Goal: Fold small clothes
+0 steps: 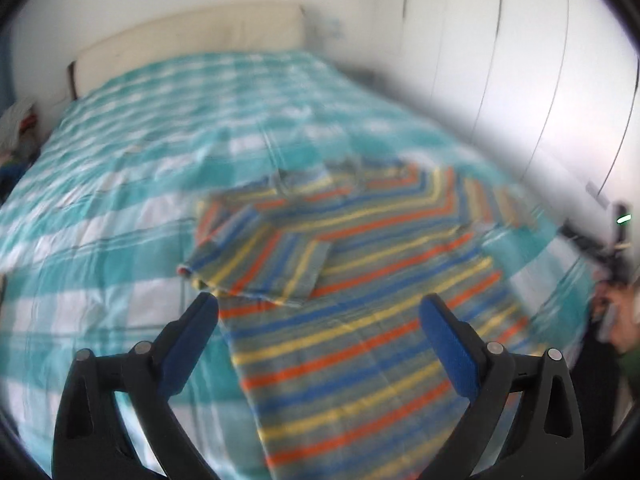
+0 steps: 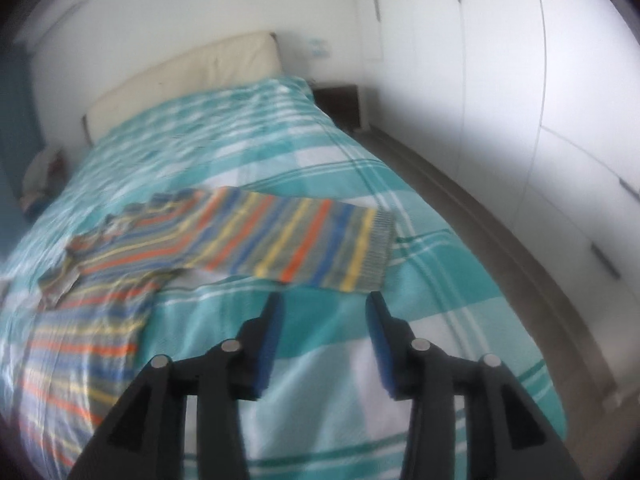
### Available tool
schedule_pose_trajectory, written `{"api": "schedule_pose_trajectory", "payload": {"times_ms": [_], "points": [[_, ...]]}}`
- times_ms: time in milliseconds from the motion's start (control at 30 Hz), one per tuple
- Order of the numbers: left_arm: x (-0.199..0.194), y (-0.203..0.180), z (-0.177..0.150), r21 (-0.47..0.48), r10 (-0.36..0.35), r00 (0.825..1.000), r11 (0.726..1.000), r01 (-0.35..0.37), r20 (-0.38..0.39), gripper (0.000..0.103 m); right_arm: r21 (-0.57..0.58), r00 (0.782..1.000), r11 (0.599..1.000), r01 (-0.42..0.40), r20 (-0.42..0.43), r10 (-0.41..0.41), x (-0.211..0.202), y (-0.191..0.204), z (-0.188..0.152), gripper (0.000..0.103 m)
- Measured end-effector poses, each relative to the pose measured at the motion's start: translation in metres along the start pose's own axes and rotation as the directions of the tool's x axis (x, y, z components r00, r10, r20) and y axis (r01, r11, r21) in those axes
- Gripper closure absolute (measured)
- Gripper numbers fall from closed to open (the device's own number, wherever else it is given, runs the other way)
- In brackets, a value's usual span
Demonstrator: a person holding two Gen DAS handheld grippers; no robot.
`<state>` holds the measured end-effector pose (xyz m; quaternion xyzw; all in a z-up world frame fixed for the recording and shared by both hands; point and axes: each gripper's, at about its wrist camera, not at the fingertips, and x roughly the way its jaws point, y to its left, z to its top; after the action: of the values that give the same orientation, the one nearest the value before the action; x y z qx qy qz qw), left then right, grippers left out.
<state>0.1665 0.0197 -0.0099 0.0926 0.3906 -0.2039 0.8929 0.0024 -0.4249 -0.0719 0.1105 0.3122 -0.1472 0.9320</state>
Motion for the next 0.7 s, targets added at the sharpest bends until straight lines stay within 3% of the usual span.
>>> {"api": "schedule_pose_trajectory", "payload": {"times_ms": [67,133,233,267,333,367,400,467,533,600,700], "points": [[0.049,-0.008,-0.001,0.079,0.095,0.994,0.993,-0.091,-0.049,0.004,-0.006,1.0,1.0,-0.017,0.025,0.017,-0.004,0.011,-0.013,0.06],[0.095,-0.014,-0.008,0.158,0.142,0.984,0.98,-0.124,-0.108,0.005,0.012,1.0,1.0,-0.029,0.01,0.028,-0.001,0.016,-0.024,0.06],[0.131,-0.012,-0.017,0.213,0.188,0.971,0.965,-0.154,-0.15,0.005,0.024,0.999,0.998,-0.05,-0.01,0.05,0.001,0.018,-0.03,0.06],[0.139,-0.007,-0.018,0.194,0.178,0.971,0.97,-0.146,-0.16,0.012,0.018,0.999,0.999,-0.047,-0.001,0.047,0.001,0.018,-0.03,0.06],[0.141,0.007,-0.019,0.104,0.118,0.976,0.989,-0.1,-0.184,0.048,0.02,0.999,0.999,-0.05,0.011,0.05,-0.001,0.018,-0.03,0.06],[0.139,0.014,-0.017,0.058,0.105,0.975,0.994,-0.095,-0.195,0.095,0.02,0.999,0.999,-0.051,0.01,0.05,0.0,0.019,-0.03,0.06],[0.135,0.019,-0.015,0.028,0.123,0.972,0.992,-0.119,-0.199,0.098,0.018,0.999,0.999,-0.05,0.008,0.05,0.002,0.02,-0.031,0.06],[0.114,0.04,-0.011,-0.067,0.102,0.983,0.991,-0.113,-0.152,0.099,0.017,0.999,0.999,-0.051,0.01,0.051,0.002,0.022,-0.032,0.06],[0.081,0.085,-0.011,-0.255,0.091,0.992,0.961,-0.109,-0.082,0.099,0.012,0.999,0.999,-0.05,0.023,0.049,-0.001,0.023,-0.033,0.06],[0.051,0.143,-0.026,-0.484,0.112,0.993,0.868,-0.113,-0.03,0.099,0.006,0.998,0.999,-0.046,0.035,0.046,-0.004,0.024,-0.033,0.06],[0.02,0.236,-0.082,-0.78,0.211,0.976,0.602,-0.171,-0.051,0.099,-0.002,0.998,0.999,-0.041,0.037,0.041,-0.003,0.026,-0.033,0.06]]}}
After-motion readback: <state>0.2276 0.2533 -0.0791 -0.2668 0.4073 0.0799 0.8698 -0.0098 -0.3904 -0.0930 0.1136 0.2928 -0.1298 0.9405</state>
